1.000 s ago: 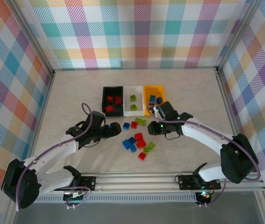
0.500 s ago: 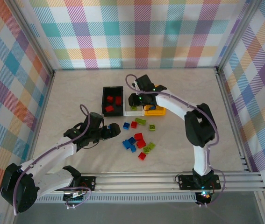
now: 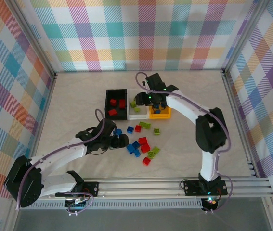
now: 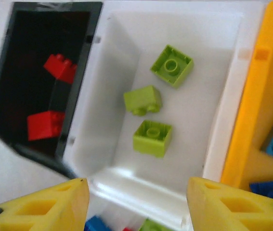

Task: Sort the legos into containers by color

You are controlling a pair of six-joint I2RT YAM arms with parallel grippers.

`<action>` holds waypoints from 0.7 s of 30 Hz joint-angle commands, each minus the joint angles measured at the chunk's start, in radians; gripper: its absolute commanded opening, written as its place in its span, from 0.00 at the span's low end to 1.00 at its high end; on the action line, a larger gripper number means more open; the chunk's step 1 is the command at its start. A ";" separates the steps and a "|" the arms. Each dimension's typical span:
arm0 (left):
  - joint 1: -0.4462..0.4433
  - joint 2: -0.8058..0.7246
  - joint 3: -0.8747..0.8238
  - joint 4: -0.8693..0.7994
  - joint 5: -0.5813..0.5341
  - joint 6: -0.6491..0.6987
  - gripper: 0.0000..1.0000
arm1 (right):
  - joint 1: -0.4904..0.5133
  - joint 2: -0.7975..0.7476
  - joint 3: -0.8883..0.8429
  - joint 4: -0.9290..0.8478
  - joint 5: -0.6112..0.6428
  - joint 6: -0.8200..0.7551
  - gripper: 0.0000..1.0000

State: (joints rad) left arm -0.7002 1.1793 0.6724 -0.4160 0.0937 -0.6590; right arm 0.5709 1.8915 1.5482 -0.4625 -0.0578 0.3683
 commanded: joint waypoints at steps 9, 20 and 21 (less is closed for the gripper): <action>-0.140 0.242 0.114 0.013 -0.059 0.072 0.81 | 0.007 -0.345 -0.417 0.128 -0.019 0.037 0.56; -0.158 0.352 0.127 0.051 -0.065 0.055 0.70 | 0.007 -0.465 -0.549 0.147 -0.001 0.048 0.56; -0.158 0.349 0.123 0.047 -0.065 0.053 0.67 | 0.007 -0.466 -0.551 0.149 0.001 0.049 0.56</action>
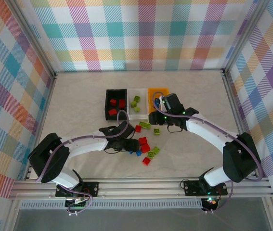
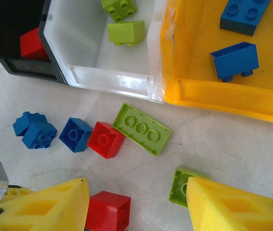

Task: Sort the legos into containers by color

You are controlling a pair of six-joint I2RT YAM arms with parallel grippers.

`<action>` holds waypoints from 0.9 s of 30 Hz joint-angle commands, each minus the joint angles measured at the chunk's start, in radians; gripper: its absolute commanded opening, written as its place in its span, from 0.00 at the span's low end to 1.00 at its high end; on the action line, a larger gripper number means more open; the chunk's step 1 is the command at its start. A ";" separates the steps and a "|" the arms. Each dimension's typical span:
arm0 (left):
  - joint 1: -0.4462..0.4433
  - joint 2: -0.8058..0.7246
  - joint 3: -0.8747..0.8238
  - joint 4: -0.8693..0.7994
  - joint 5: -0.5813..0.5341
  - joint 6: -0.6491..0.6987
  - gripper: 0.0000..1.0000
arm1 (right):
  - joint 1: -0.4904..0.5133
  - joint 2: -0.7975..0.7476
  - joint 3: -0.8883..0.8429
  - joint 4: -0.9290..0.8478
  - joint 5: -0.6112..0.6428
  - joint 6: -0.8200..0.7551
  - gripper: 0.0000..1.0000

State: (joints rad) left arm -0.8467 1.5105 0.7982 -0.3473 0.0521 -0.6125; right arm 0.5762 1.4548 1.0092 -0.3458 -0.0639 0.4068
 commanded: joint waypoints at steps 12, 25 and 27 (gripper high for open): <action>-0.005 -0.108 -0.079 -0.155 -0.089 0.023 0.66 | 0.002 -0.029 -0.018 0.049 -0.002 0.017 0.56; -0.004 -0.008 -0.026 -0.102 -0.083 0.054 0.51 | 0.001 -0.037 -0.015 0.036 0.007 0.017 0.57; -0.005 -0.014 -0.018 -0.111 -0.090 0.058 0.47 | 0.002 -0.040 -0.015 0.031 0.009 0.017 0.57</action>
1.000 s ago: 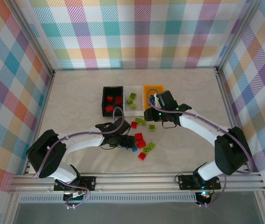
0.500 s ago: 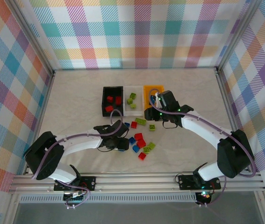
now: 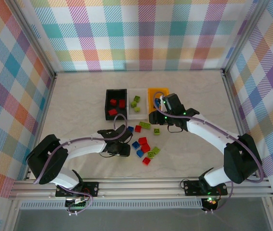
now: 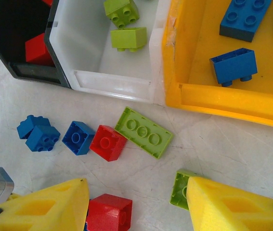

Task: Sort the legos into containers by color

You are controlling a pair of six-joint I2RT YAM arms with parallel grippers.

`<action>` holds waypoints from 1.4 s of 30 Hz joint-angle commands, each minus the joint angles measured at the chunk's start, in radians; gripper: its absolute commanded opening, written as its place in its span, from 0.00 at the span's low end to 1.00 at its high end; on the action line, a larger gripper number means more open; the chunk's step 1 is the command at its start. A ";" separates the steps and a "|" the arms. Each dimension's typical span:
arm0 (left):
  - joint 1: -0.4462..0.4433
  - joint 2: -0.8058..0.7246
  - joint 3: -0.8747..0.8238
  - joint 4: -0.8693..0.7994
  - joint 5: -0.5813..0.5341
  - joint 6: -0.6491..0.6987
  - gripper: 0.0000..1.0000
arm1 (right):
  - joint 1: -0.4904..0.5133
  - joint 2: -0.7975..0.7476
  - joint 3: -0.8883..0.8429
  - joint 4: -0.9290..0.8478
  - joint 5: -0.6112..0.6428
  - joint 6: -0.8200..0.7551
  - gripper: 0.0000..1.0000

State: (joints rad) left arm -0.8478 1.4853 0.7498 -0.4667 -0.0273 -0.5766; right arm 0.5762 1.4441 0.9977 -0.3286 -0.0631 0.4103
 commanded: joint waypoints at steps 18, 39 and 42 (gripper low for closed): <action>0.000 0.093 0.392 -0.140 -0.013 0.119 0.66 | -0.049 -0.213 -0.192 -0.021 0.059 0.065 0.60; 0.001 0.054 0.146 -0.134 0.079 0.174 0.85 | -0.049 -0.202 -0.203 0.001 0.066 0.081 0.60; 0.001 0.098 0.176 -0.130 0.053 0.193 0.79 | -0.049 -0.212 -0.201 -0.001 0.068 0.081 0.60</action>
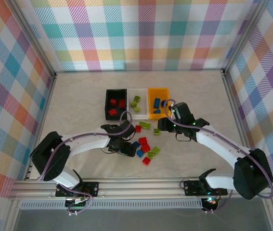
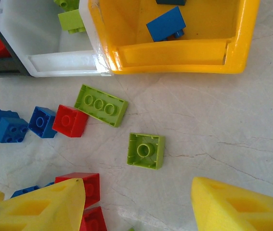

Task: Sort the legos into containers by color

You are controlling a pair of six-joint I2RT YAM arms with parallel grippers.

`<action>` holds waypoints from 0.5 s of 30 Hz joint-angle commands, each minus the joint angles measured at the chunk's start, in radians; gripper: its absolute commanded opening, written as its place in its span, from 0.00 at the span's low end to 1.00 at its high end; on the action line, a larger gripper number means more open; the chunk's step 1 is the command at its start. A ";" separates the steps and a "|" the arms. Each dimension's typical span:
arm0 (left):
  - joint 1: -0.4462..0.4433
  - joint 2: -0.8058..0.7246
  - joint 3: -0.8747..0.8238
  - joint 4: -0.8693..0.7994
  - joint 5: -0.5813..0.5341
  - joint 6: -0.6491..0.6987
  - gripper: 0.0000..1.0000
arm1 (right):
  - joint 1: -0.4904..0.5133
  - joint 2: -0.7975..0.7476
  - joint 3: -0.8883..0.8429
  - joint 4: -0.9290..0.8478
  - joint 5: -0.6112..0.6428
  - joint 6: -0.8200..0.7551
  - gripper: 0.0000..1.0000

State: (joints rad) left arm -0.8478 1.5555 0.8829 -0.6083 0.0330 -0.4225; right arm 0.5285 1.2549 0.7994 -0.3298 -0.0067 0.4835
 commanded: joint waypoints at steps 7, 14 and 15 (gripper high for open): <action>0.004 0.085 0.073 0.029 -0.071 0.051 0.52 | -0.001 -0.034 0.004 -0.008 0.011 0.007 0.60; 0.004 0.076 0.073 0.031 -0.075 0.037 0.35 | -0.001 -0.043 0.006 -0.014 0.016 0.003 0.60; 0.003 0.062 0.075 0.027 -0.077 0.029 0.35 | -0.001 -0.046 0.004 -0.012 0.017 0.004 0.60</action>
State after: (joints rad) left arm -0.8478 1.6352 0.9356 -0.5720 -0.0254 -0.3805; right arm 0.5285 1.2373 0.7994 -0.3336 0.0006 0.4862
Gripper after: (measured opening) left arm 0.357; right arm 0.602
